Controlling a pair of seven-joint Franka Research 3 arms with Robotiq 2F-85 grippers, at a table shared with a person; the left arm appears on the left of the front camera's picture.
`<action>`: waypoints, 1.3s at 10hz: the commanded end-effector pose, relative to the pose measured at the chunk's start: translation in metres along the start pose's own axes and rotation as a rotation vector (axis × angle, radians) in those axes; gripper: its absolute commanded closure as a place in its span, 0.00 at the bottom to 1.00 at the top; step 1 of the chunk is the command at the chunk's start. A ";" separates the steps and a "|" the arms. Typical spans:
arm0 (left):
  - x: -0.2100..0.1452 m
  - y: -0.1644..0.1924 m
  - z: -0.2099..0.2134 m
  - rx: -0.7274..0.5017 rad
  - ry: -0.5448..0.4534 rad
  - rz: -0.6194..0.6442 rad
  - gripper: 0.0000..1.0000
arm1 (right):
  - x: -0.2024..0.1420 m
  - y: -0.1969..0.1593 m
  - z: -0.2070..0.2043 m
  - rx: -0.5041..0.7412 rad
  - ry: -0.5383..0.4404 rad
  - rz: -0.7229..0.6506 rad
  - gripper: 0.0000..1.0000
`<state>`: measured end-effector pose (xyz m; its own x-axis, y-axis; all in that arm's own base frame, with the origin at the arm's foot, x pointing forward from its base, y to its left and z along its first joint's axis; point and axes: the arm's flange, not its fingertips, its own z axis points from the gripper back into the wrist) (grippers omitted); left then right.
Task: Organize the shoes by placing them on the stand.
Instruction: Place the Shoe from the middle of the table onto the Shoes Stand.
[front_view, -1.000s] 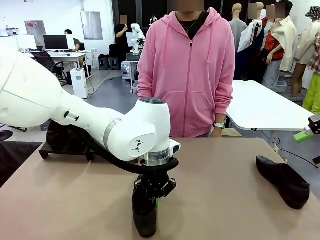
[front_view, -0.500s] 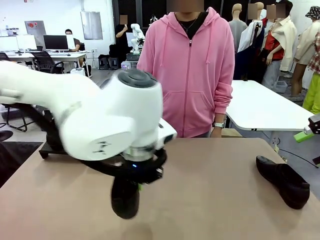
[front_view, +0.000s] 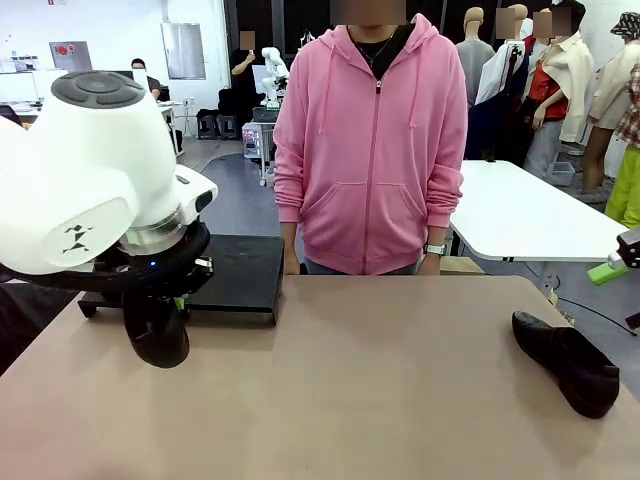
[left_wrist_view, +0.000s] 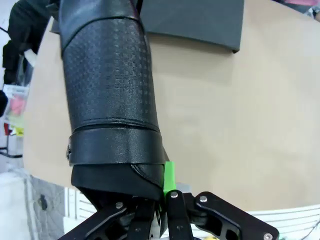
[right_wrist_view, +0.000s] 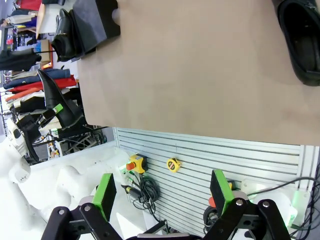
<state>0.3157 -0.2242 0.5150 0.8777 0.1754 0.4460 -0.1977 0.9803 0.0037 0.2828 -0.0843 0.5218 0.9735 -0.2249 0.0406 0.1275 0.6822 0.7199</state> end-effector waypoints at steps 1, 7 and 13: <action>-0.024 -0.028 0.015 -0.008 -0.021 -0.089 1.00 | -0.001 0.000 0.001 0.018 -0.003 0.013 0.00; -0.002 -0.045 0.002 0.020 0.015 -0.198 1.00 | -0.001 0.000 0.001 0.018 -0.003 0.013 0.00; 0.198 -0.096 -0.101 0.116 -0.110 -0.388 1.00 | -0.001 0.000 0.001 0.018 -0.003 0.013 0.00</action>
<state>0.5339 -0.2544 0.5148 0.8470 -0.2479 0.4703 0.1002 0.9432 0.3166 0.2826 -0.0843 0.5221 0.9736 -0.2246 0.0413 0.1269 0.6822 0.7201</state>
